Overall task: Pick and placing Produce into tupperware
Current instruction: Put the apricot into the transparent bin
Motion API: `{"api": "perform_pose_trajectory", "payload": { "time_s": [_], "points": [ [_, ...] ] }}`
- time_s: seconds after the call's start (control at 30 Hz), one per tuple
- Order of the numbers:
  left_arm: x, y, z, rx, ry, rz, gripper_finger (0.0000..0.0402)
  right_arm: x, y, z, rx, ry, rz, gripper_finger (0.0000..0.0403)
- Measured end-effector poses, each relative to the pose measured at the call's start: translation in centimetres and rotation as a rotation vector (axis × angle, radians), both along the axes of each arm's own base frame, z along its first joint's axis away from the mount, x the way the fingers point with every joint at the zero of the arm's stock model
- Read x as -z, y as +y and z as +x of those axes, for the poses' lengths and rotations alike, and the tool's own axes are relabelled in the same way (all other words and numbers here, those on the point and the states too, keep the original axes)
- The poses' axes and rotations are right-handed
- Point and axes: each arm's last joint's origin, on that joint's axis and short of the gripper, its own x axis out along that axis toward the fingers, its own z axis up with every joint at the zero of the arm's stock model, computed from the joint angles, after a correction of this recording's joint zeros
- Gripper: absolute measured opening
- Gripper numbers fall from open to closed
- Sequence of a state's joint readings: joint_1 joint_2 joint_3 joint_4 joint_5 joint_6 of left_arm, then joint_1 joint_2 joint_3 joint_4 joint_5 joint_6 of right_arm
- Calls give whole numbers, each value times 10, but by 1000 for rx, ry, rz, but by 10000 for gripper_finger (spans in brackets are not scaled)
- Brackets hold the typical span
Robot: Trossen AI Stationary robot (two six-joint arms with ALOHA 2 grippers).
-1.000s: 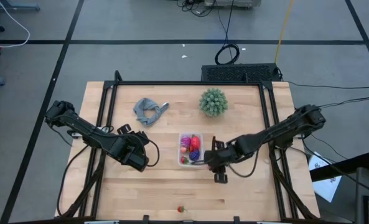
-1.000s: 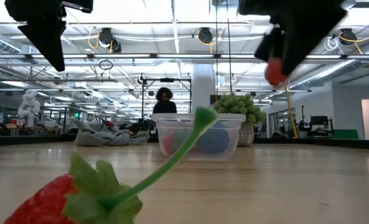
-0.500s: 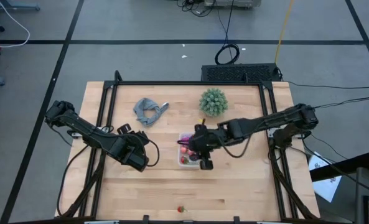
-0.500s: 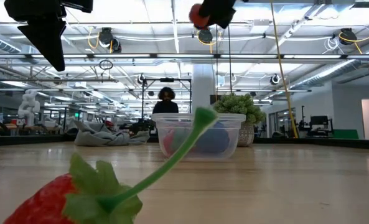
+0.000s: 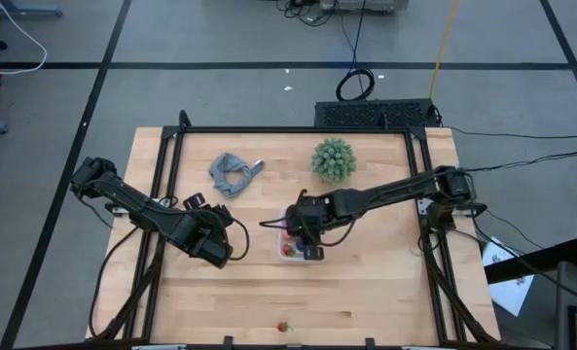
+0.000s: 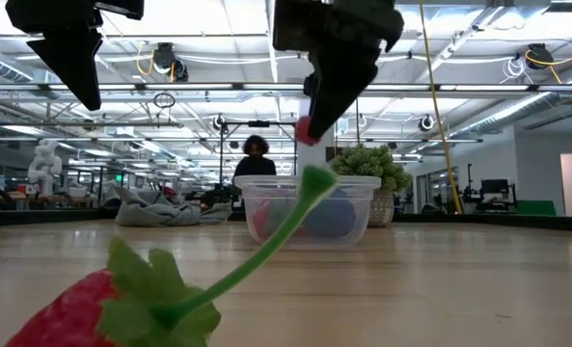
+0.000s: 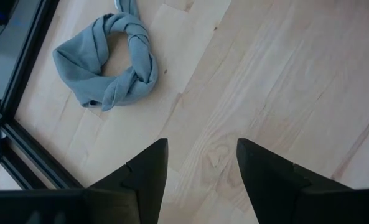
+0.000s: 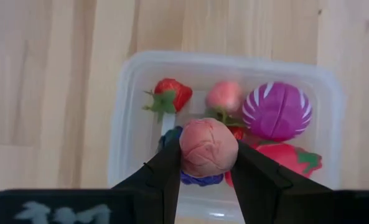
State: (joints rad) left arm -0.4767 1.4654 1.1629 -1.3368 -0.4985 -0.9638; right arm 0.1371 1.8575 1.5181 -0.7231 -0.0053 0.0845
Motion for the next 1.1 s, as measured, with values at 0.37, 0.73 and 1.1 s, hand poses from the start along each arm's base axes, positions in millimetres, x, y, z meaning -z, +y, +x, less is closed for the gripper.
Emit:
{"api": "perform_pose_trajectory", "payload": {
  "time_s": [0.37,0.73,1.1],
  "points": [
    [0,0,0,0,-1,0,198,24,1,6,-3,78,-8,116],
    [0,0,0,0,-1,1,198,35,1,2,-1,97,-9,116],
    [0,0,0,-6,-6,-1,198,35,2,2,-30,92,3,117]
  ]
}}
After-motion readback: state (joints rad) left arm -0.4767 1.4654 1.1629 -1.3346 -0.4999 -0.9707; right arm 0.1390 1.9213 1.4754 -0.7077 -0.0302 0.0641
